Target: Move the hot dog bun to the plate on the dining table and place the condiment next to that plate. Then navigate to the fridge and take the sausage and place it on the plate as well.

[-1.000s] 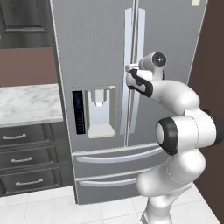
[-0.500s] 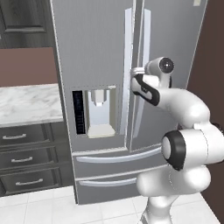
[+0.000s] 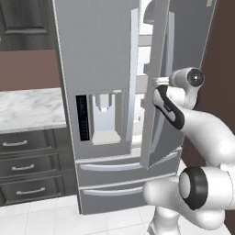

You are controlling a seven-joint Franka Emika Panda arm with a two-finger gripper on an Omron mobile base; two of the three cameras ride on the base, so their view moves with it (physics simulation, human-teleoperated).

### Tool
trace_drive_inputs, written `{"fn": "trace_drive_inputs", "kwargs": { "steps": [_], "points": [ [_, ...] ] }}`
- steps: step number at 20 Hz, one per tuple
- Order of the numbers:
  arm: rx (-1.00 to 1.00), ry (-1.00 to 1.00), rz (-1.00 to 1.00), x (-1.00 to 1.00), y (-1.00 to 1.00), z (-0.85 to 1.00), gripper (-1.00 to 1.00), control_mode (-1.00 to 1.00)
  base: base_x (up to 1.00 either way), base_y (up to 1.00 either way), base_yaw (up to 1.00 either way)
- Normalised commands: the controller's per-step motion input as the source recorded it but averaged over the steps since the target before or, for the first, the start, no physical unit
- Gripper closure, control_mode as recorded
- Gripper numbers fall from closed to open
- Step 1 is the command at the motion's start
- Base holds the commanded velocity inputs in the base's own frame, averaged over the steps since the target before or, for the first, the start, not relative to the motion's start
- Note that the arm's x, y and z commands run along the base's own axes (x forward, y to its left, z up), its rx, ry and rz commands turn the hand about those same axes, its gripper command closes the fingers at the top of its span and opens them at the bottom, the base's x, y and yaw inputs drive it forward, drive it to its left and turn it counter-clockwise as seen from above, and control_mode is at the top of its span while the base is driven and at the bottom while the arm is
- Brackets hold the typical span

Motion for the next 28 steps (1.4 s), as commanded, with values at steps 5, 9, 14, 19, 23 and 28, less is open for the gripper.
{"fn": "trace_drive_inputs", "kwargs": {
  "steps": [5,9,14,19,23,28],
  "points": [
    [0.00,0.00,-0.09,-0.74,-0.49,0.27,1.00,-1.00,0.00,0.00,0.00],
    [0.00,-0.01,-0.08,-0.66,-0.57,0.31,1.00,-1.00,0.00,0.00,0.00],
    [0.00,0.00,-0.05,-0.59,-0.58,0.27,1.00,-1.00,0.00,0.00,0.00],
    [-0.01,0.00,-0.02,-0.28,-0.17,0.02,-1.00,-1.00,0.00,0.00,0.00],
    [-0.14,-0.06,0.01,-0.51,0.25,0.00,-1.00,-1.00,0.00,0.00,0.00],
    [-0.22,-0.01,0.00,-0.72,0.53,0.08,-1.00,-1.00,0.00,0.00,0.00]
  ]
}}
